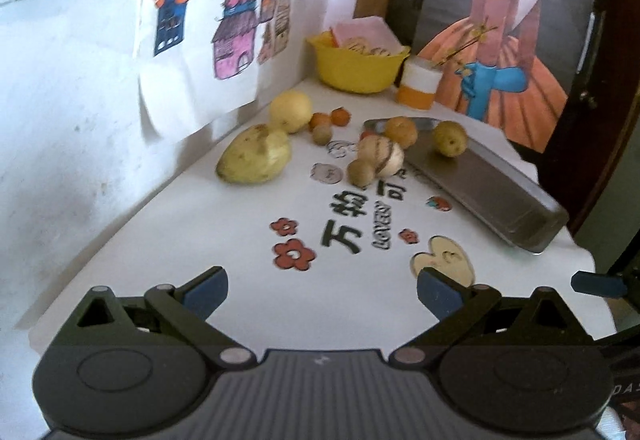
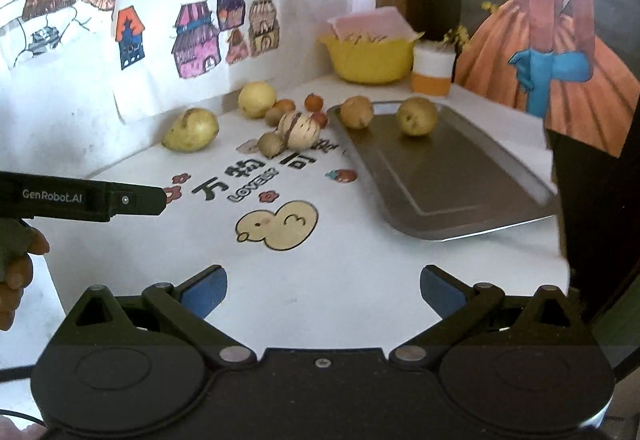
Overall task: Organize fruits
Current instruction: 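Withdraw both open tools from the tray back toward the loose fruits, then grasp the large green pear with the left tool while the right tool grasps the striped melon, then carry the pear and melon onto the tray while both tools open to release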
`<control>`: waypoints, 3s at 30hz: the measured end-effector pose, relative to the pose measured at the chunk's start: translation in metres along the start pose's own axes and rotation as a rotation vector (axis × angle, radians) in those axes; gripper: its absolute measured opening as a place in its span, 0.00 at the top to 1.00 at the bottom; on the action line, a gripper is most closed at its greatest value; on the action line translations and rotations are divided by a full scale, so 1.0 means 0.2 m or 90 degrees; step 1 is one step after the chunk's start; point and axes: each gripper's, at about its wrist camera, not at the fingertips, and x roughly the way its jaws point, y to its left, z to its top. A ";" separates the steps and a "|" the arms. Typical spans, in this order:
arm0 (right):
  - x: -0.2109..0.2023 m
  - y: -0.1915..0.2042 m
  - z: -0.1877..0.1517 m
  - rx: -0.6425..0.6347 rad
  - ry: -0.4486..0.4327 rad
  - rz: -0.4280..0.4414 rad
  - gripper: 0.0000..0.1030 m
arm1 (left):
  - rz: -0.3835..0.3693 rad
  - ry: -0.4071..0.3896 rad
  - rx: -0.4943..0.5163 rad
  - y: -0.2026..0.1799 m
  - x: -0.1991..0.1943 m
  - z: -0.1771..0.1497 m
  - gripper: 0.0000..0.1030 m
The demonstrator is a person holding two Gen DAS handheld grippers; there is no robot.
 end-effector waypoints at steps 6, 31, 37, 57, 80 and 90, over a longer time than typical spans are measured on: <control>0.09 0.00 0.05 0.003 0.015 0.023 0.01 | 0.025 0.000 -0.001 0.04 0.04 0.04 0.01; 0.46 0.06 0.43 -0.199 -0.082 0.038 0.01 | 0.078 -0.005 -0.025 0.14 0.44 0.35 0.01; 0.61 0.00 0.55 -0.163 -0.093 0.050 0.02 | 0.102 -0.021 -0.012 0.15 0.53 0.38 0.01; 0.88 -0.01 0.66 -0.090 -0.044 0.113 0.35 | 0.080 -0.001 0.011 0.15 0.66 0.42 0.19; 0.89 -0.03 0.59 -0.051 -0.020 0.135 0.52 | 0.068 0.006 0.029 0.08 0.64 0.40 0.39; 0.71 -0.13 0.58 -0.020 -0.050 0.142 0.52 | 0.030 0.003 0.026 -0.04 0.60 0.41 0.41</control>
